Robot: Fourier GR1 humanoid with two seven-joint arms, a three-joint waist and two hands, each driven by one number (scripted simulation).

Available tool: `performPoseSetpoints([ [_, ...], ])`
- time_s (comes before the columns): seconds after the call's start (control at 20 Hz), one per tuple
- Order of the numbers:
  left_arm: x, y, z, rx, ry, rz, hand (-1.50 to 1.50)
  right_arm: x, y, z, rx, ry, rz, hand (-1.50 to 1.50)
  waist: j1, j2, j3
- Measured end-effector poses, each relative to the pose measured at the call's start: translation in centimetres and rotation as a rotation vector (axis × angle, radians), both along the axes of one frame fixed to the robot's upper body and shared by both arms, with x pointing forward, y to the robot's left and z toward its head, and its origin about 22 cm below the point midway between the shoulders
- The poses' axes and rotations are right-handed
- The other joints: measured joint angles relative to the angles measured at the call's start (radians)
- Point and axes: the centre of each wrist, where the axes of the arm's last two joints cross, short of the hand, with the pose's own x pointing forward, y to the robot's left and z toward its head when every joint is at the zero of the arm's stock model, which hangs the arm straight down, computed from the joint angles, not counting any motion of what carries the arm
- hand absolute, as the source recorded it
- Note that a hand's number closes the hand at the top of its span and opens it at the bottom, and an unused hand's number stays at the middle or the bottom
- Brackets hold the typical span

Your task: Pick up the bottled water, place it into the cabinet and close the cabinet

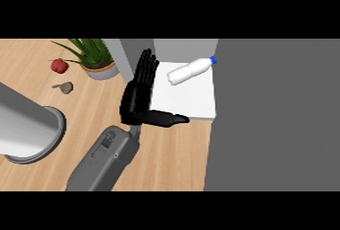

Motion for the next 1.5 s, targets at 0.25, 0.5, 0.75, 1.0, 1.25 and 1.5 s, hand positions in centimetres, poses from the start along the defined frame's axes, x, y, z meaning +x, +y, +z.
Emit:
performPoseSetpoints([
  [0.25,-5.7,1.2,1.0,-0.04,0.016,-0.013,-1.5,0.1,0.5,0.5,-0.031,-0.015,0.028,-1.5,-0.003,0.003,-0.001],
  [0.5,-11.3,3.1,2.4,-0.066,0.008,-0.025,-1.5,0.0,0.3,1.5,-0.128,-0.016,0.146,1.5,-0.013,0.008,-0.002],
  [0.75,-15.9,6.1,3.7,-0.082,-0.006,0.018,-1.5,0.0,0.3,2.5,-0.227,-0.026,0.286,1.5,-0.018,0.014,-0.002],
  [1.0,-19.2,9.3,4.8,-0.081,-0.027,0.082,-1.5,-0.5,1.1,3.4,-0.299,-0.027,0.373,1.5,-0.023,0.022,-0.001],
  [1.25,-21.9,12.0,5.9,-0.079,-0.029,0.111,-1.5,-0.4,3.1,4.1,-0.368,-0.05,0.425,1.5,-0.021,0.024,0.0],
  [1.5,-24.0,14.2,6.3,-0.089,-0.028,0.124,-1.5,-0.3,4.4,4.8,-0.427,-0.061,0.436,1.5,-0.019,0.025,0.0],
])
